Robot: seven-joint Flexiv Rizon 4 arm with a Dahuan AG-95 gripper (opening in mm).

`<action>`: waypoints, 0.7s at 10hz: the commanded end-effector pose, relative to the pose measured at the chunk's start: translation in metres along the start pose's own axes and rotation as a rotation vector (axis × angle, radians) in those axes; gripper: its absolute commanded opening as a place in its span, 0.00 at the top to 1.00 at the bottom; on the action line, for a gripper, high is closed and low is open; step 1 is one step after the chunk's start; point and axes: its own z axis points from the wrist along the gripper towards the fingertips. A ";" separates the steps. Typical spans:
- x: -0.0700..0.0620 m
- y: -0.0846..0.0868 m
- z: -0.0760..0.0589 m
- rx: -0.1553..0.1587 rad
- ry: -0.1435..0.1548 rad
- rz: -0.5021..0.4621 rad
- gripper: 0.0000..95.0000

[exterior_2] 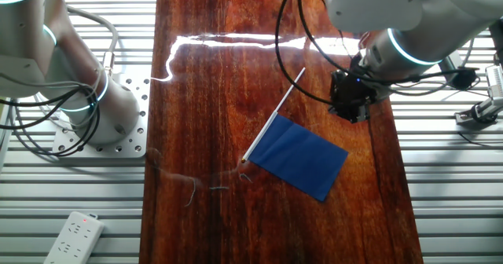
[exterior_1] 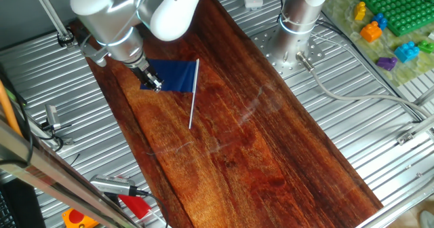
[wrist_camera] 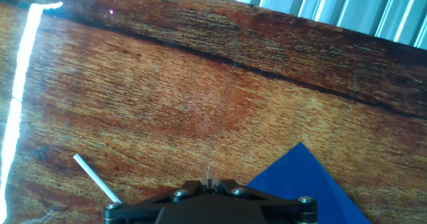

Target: Wave the flag

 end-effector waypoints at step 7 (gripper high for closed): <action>0.001 0.000 0.000 0.015 0.016 -0.127 1.00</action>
